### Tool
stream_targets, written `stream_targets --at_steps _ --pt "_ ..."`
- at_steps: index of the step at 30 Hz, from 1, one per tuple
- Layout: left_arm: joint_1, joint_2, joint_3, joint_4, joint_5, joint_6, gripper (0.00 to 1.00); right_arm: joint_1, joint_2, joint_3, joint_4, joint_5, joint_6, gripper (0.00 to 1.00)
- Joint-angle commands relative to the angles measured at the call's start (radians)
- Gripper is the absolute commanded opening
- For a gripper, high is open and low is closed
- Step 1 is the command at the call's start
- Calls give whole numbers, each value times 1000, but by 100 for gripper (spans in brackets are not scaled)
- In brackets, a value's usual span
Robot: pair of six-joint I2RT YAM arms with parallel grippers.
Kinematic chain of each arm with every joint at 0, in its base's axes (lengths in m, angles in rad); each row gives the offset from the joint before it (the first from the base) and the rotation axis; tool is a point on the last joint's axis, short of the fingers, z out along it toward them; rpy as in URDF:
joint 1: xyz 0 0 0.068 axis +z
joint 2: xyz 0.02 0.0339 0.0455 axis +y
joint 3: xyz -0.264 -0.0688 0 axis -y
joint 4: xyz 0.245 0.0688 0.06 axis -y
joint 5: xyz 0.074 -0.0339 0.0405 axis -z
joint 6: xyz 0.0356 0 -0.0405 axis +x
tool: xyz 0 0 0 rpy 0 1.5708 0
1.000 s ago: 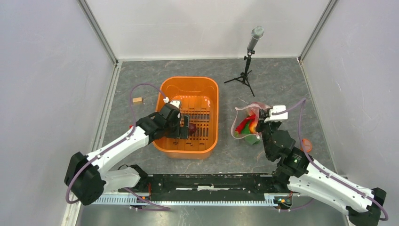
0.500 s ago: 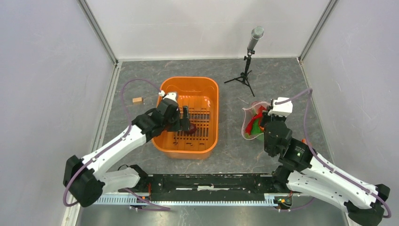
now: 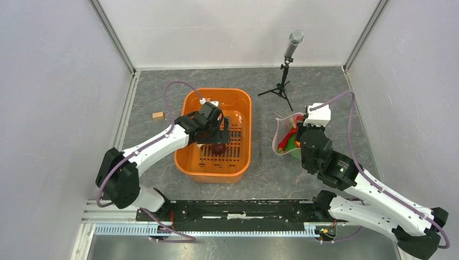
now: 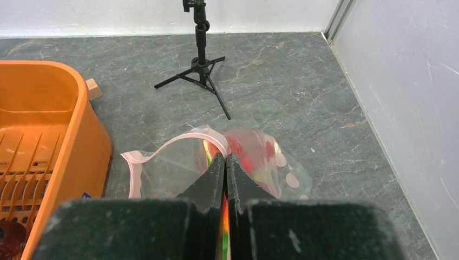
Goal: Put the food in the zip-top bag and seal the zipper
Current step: Pick up the fake fruit from the bin.
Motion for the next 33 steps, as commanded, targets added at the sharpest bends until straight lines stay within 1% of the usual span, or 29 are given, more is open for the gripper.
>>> stream_targets --at_steps 1,7,11,17,18,20,21,23,26,29,33 --pt "-13 23 44 -26 -60 10 99 -15 16 51 -7 -38 27 4" --pt "-26 93 14 -16 -75 35 96 -19 -2 25 13 -71 48 5" --pt "-33 117 -48 63 -85 20 96 -19 -37 -9 56 -98 20 5" --pt "-37 179 -119 199 -109 8 77 -19 -165 -161 179 -222 9 5" --pt "-39 181 -147 256 -120 6 73 -19 -203 -190 209 -244 -6 5" --pt "-40 189 -193 366 -137 9 61 -19 -276 -262 268 -289 -20 5" --pt "-40 195 -198 409 -139 11 59 -19 -314 -288 292 -318 -27 5" --pt "-40 214 -180 428 -127 26 60 -19 -371 -347 357 -391 -56 5" --pt "-49 219 -168 425 -150 35 56 -19 -386 -335 307 -404 -23 7" --pt "-49 197 -177 469 -167 45 49 -19 -345 -256 167 -430 -12 7" --pt "-48 170 -103 464 -201 102 46 -19 -320 -215 100 -425 -17 8"
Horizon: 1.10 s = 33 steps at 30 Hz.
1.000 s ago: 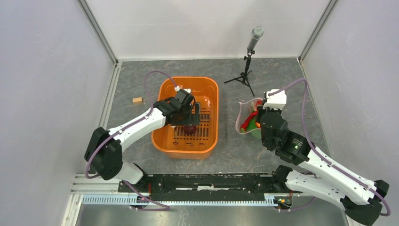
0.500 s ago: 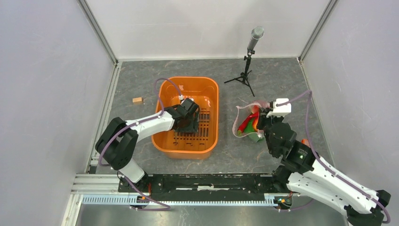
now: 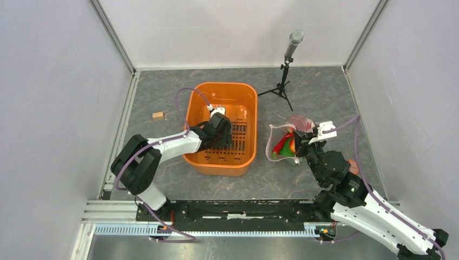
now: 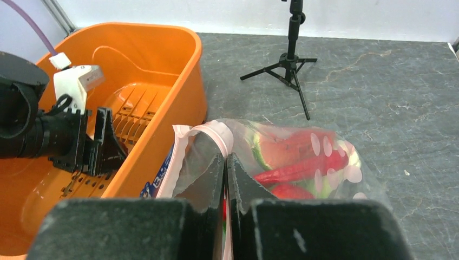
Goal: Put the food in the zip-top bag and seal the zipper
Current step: Pick up the fake fruit from the bin, then place the fake fruit in the zipper food storage bag.
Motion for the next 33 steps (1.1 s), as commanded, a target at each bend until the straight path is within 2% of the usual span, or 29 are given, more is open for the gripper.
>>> stream_targets --at_steps 1,4,9,15,19,23,28,33 --pt "-3 -3 84 62 -58 107 46 -2 12 71 -57 -25 5 8" --pt "-2 14 173 -18 -78 150 44 -2 -3 36 -27 -17 6 9" --pt "-1 2 181 -11 -92 185 44 -2 3 -13 22 20 -2 10" --pt "2 -8 198 24 -83 235 44 -1 73 0 64 16 -20 10" --pt "3 -70 227 -1 -49 262 44 -2 123 22 50 9 17 10" --pt "1 -203 196 5 47 262 44 -3 150 50 11 1 88 9" --pt "-19 -371 150 27 305 237 44 -1 142 74 1 -49 154 9" --pt "-126 -442 152 45 398 231 45 -3 121 78 5 -84 227 8"
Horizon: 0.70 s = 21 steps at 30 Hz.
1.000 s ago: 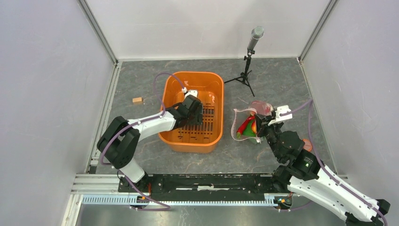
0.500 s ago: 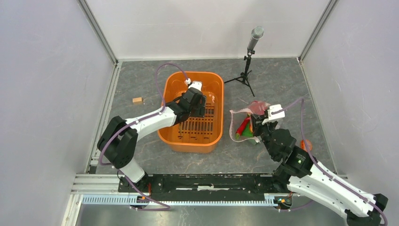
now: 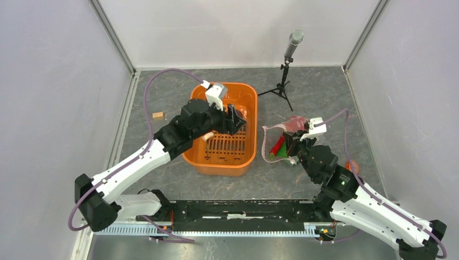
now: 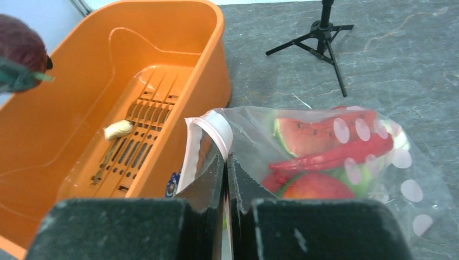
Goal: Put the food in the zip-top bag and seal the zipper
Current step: Place the fake fruit in the zipper food storage bag.
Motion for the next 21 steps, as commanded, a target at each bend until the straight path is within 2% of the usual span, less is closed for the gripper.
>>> stream_targets --at_steps 1,10,16,21 --pt "-104 -14 3 37 166 40 45 -1 -31 47 12 -44 97 7" --pt "-299 128 98 64 58 61 45 -1 -127 59 20 -33 143 6" --pt "-349 229 137 126 -39 27 46 -1 -158 74 -5 -76 174 6" --pt "-367 295 173 184 41 7 46 -1 -196 58 2 -87 190 6"
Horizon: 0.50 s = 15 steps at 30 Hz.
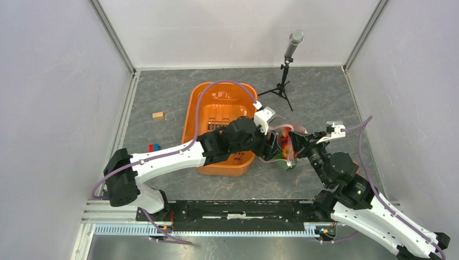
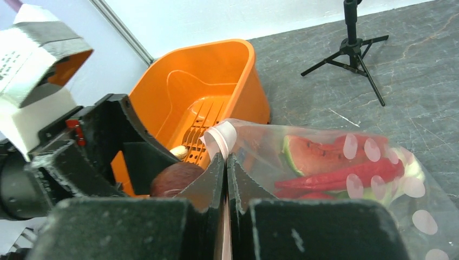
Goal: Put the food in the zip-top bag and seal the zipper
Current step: Place the fake fruit in the zipper food storage bag.
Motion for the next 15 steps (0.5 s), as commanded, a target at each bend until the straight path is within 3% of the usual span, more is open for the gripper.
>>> stream_targets --at_steps 1,7,10,15 --pt "-29 29 67 106 25 9 46 0 -37 31 33 -25 37 6" --pt "-45 70 136 39 14 17 48 0 -65 0 72 -59 64 6" --pt "-84 -7 88 68 -105 35 47 -1 -61 2 50 -35 76 6" --pt "-84 -42 103 20 -110 72 52 -1 -56 4 26 -5 96 6"
